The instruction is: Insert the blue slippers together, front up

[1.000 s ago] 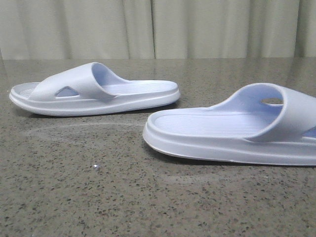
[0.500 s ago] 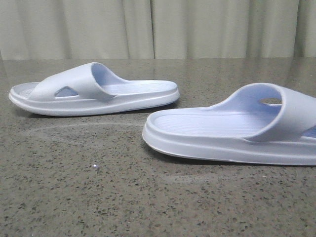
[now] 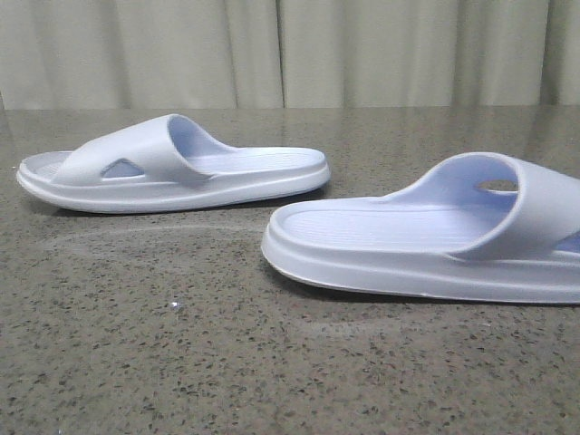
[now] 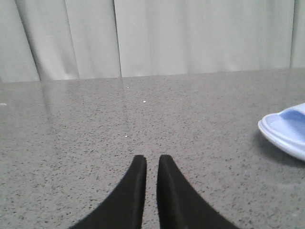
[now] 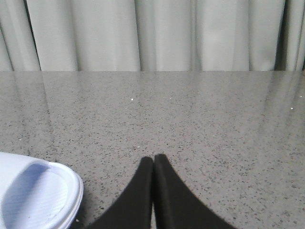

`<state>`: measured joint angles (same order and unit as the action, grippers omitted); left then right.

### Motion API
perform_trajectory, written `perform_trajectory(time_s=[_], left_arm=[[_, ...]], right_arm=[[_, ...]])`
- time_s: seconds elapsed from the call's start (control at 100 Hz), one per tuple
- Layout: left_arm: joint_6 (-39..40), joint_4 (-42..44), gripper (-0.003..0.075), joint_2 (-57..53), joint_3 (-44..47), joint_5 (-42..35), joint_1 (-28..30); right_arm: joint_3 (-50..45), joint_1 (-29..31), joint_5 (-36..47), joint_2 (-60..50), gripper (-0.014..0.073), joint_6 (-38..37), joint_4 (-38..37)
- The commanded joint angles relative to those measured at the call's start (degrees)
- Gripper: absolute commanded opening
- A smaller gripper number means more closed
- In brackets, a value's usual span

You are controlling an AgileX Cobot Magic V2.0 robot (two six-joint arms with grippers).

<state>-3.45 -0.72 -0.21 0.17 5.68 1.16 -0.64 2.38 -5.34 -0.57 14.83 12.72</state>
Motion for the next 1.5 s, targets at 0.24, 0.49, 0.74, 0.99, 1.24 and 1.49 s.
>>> perform_trajectory(time_s=[0.24,0.49,0.74,0.99,1.24,1.49], left_arm=[[0.4,-21.5,0.0015,-1.1,0.5,-7.0,0.0],[0.4,-41.4,0.0015,-1.1,-0.2,-7.0,0.0],[0.4,-31.9,0.0015,6.4,-9.3,1.2,0.0],[0.4,-20.3,0.0015,27.2,-26.7,14.6,0.0],[-4.7,-22.5,0.0017,34.4,-30.6,21.4,-0.7],[-12.9,-30.8,0.013,34.7,-30.7,23.4,-0.7]], right_arm=[[-1.2,-0.2,5.8,-0.3,-0.0078,0.0,16.9],[0.3,-0.2,5.0,-0.3,-0.0078,0.0,32.2],[9.3,-0.1,2.6,7.3,-0.0078,1.5,29.3],[23.1,0.0,-16.1,30.9,-0.0078,1.5,22.1],[27.0,0.0,-24.3,37.4,-0.0069,1.5,22.1],[27.0,0.0,-27.2,37.4,0.0201,1.6,22.1]])
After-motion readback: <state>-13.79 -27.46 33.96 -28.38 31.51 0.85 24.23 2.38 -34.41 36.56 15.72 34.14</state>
